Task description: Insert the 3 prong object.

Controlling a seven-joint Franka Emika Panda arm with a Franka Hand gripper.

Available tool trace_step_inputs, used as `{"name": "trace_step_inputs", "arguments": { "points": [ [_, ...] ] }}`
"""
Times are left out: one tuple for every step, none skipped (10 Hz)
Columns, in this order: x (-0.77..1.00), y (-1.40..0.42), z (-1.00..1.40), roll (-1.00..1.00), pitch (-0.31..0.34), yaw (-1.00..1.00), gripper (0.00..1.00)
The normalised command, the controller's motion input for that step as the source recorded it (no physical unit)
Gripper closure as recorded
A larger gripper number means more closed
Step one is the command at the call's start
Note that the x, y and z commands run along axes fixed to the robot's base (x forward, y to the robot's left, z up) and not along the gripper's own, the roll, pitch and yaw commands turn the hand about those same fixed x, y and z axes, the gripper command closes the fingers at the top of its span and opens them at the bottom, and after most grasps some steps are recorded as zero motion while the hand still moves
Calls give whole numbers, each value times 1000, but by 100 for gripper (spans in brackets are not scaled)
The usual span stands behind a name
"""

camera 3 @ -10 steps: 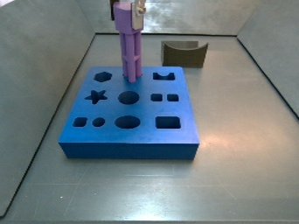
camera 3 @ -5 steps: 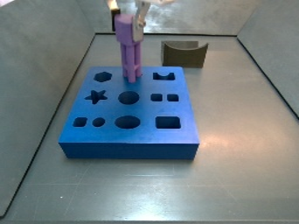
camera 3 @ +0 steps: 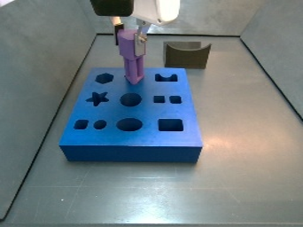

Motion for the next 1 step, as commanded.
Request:
{"name": "trace_step_inputs", "arguments": {
  "points": [
    [0, 0, 0, 0, 0, 0, 100]
  ]
}}
